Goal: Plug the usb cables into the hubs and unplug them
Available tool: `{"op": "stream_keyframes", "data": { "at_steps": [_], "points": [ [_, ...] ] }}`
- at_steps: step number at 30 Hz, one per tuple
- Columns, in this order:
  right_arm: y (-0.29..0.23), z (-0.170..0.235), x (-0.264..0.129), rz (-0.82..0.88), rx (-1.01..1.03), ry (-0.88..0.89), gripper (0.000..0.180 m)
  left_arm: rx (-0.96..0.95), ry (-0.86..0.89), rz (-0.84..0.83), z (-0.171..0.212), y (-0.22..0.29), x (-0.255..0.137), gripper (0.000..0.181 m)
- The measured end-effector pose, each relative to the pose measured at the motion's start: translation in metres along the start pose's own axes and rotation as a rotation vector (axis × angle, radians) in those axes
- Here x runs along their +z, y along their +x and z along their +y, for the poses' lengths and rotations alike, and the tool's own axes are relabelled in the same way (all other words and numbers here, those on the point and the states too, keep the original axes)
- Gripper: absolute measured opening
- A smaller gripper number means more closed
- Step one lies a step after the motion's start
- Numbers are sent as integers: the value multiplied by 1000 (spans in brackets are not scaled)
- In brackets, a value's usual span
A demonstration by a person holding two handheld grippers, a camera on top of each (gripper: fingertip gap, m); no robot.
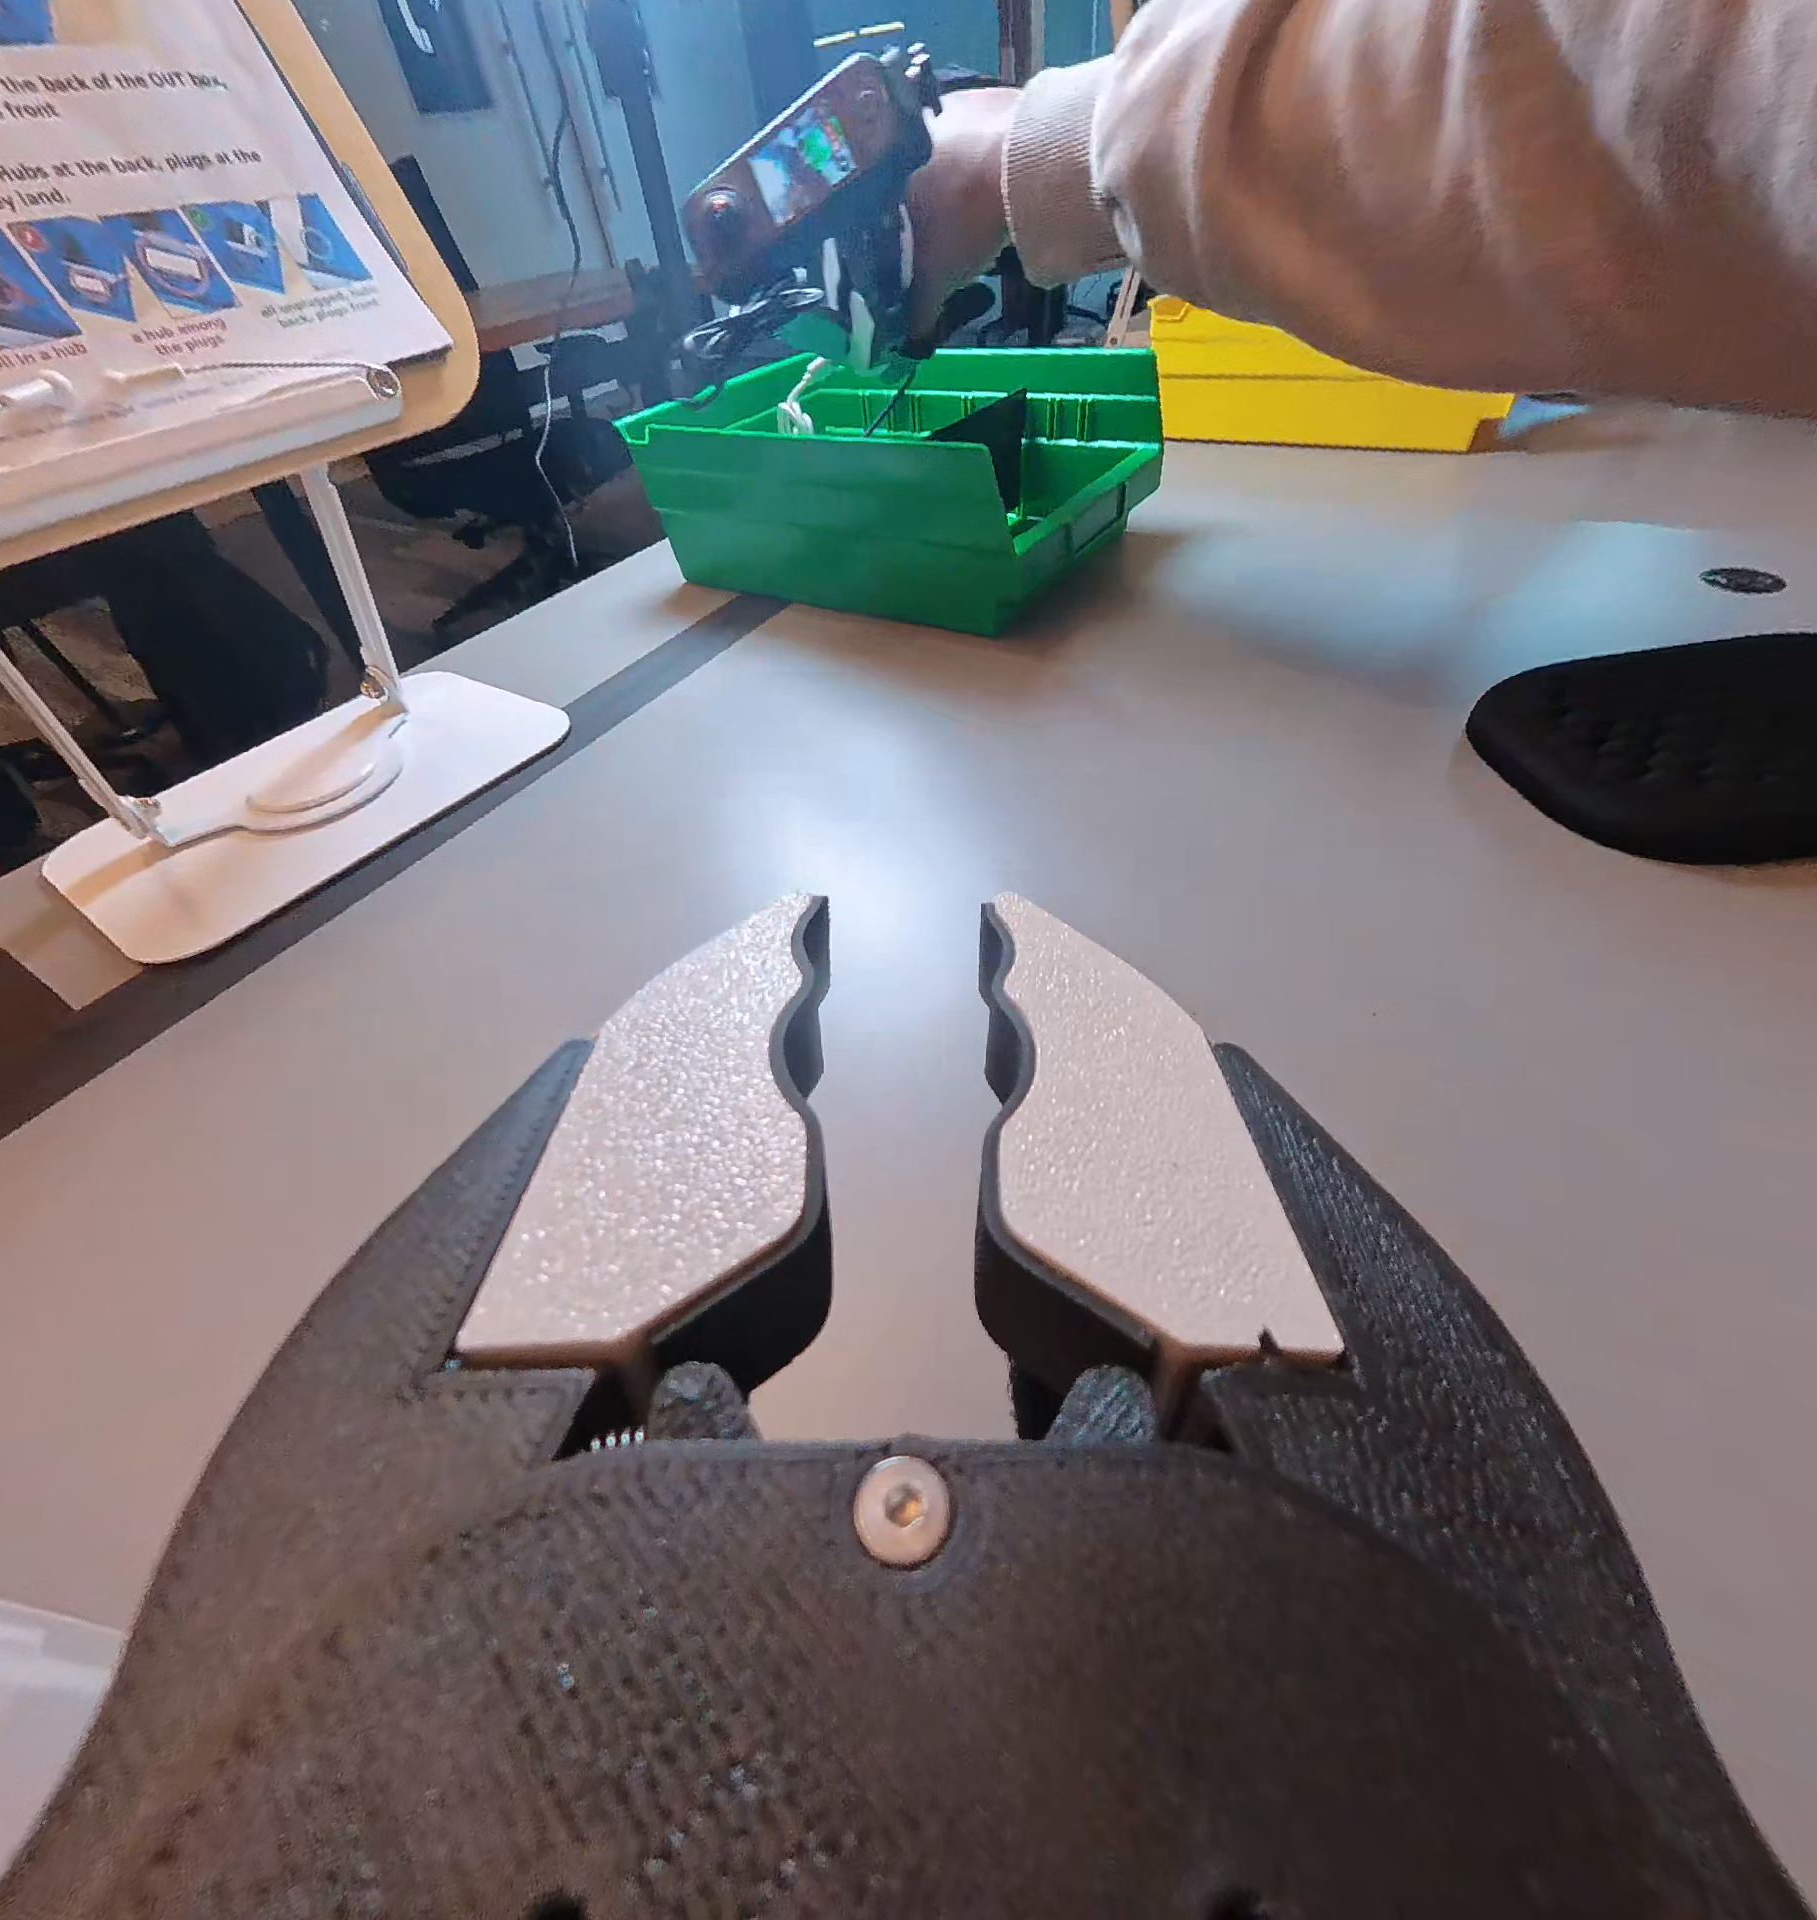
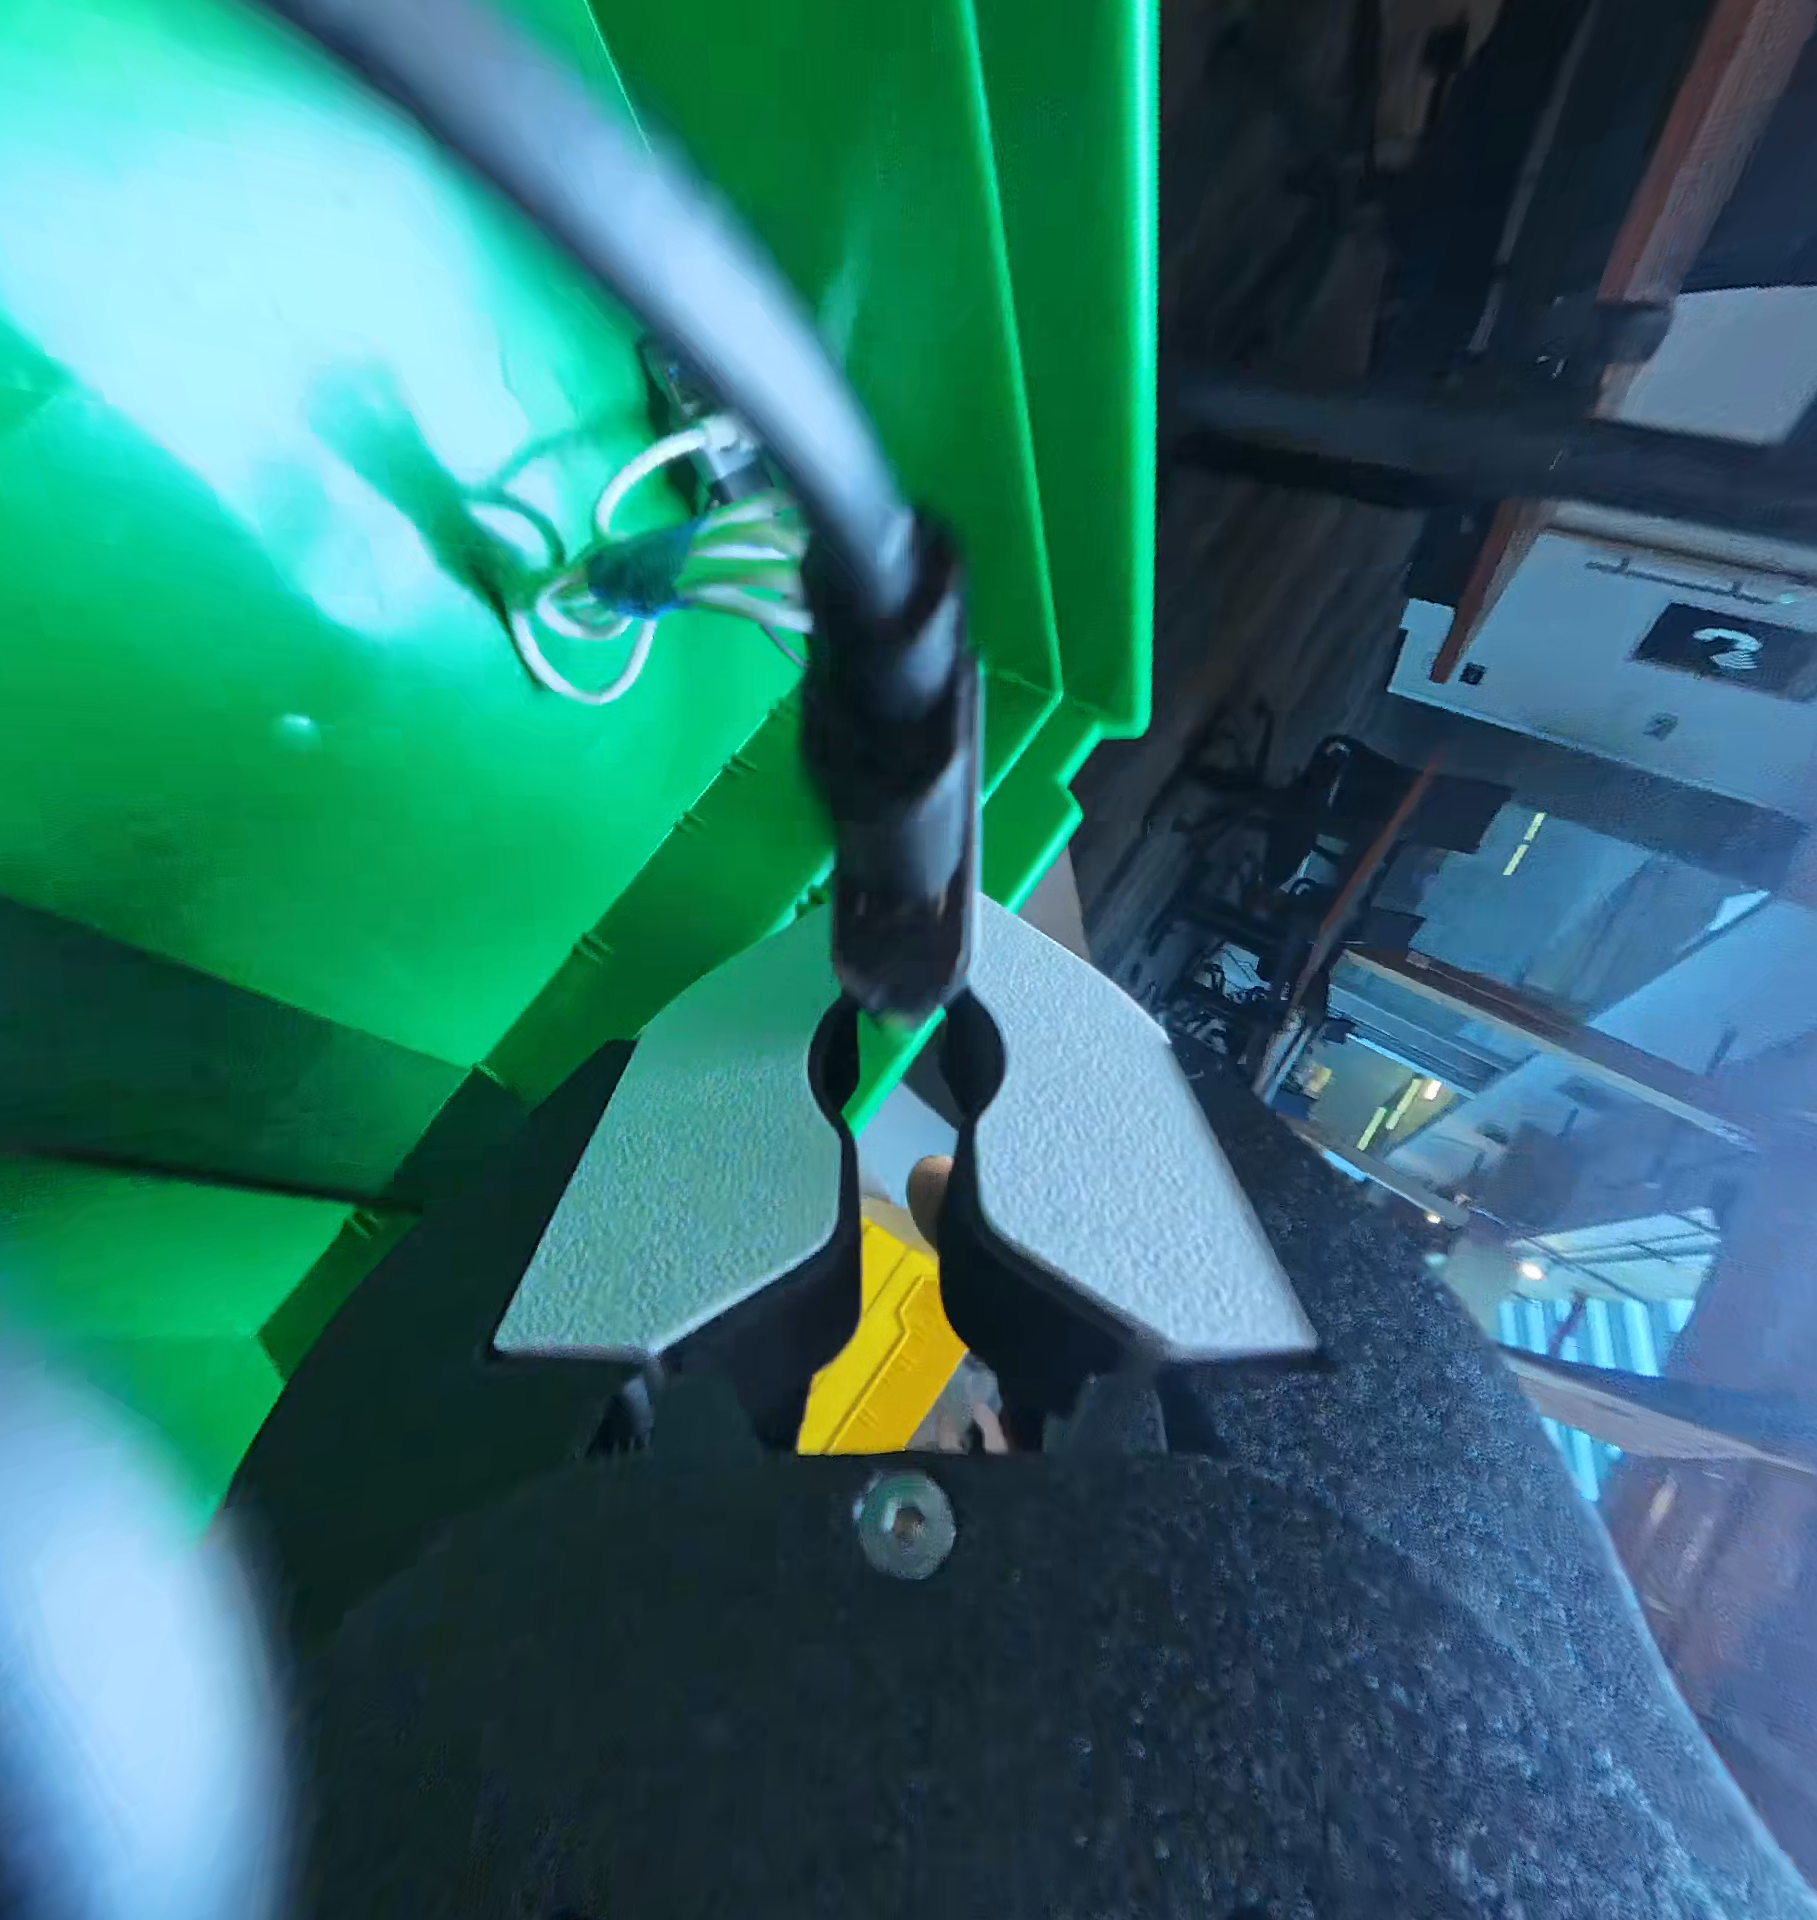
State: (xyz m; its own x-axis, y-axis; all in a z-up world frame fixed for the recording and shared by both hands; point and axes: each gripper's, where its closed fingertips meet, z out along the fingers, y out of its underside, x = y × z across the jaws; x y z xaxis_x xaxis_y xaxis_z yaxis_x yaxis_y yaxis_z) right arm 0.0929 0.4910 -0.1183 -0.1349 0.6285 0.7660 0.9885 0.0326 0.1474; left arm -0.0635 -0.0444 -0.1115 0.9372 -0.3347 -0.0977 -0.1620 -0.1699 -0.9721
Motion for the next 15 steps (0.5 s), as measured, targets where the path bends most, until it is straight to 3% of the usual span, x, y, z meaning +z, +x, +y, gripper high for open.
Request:
{"op": "stream_keyframes", "data": {
  "at_steps": [5,8,15],
  "points": [
    [-26,-24,18,-139,-60,-52,21,-2,-39,33,12,6,8,28],
    [-50,-34,19,-259,-131,16,29,9,-52,33,16,8,9,29],
    [-66,-29,-42,-604,-63,181,64,-33,-30,9,14,-1,8,29]
  ]
}}
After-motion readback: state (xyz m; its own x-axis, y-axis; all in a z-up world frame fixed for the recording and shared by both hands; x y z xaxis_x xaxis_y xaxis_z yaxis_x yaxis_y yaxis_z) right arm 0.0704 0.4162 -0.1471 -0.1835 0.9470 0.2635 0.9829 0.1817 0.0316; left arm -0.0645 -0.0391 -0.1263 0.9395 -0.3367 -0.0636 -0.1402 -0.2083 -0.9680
